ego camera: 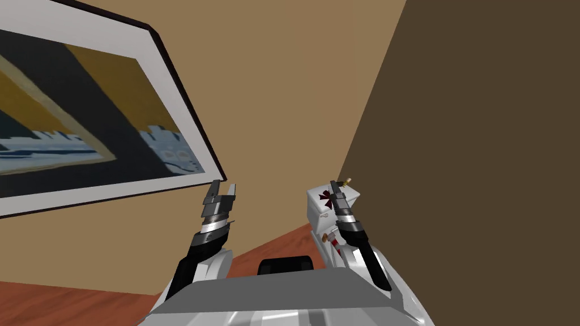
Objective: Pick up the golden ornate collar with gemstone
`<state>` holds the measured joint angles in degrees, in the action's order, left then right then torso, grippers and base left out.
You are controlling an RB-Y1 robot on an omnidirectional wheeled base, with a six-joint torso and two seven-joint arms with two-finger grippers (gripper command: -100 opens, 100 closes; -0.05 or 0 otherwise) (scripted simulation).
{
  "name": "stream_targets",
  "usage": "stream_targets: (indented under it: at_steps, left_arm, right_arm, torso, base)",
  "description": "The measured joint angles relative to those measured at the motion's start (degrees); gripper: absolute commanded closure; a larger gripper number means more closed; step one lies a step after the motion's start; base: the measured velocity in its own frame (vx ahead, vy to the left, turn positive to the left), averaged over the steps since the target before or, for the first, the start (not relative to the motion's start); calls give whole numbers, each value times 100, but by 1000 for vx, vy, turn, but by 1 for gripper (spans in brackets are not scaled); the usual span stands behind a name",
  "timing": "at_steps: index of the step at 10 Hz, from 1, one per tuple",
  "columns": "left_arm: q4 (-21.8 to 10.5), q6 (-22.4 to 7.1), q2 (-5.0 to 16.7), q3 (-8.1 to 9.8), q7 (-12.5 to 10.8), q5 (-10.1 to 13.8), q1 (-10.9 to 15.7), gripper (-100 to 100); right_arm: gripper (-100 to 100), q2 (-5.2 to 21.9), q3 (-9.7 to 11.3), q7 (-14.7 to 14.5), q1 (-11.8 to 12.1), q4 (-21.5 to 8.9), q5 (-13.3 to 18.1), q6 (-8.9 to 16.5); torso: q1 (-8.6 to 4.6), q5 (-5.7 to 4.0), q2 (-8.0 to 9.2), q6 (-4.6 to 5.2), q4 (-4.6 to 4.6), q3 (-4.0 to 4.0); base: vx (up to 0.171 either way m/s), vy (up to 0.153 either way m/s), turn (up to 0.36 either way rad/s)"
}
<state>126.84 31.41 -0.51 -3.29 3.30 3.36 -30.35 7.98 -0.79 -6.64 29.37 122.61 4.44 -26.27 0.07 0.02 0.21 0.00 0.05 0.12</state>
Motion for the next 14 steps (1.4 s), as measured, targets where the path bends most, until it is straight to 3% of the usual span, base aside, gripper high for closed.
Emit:
stream_targets:
  at_steps: [5,9,14]
  left_arm:
    - [0,0,0,0,0,0,0,0]
    - [0,0,0,0,0,0,-1,0]
    - [0,0,0,0,0,0,-1,0]
  right_arm:
    - [-100,435,-377,-748,-235,-506,618,234]
    - [-100,713,-636,-1427,-481,-903,1250,572]
    - [-100,961,-937,-2071,-673,-1329,1795,839]
  torso:
    - [11,3,-10,0,-2,-6]
    - [14,3,-21,0,-5,-12]
    - [5,2,-16,2,-4,-9]
  base:
    - [-34,48,47]
    - [-6,56,35]
    - [-14,38,34]
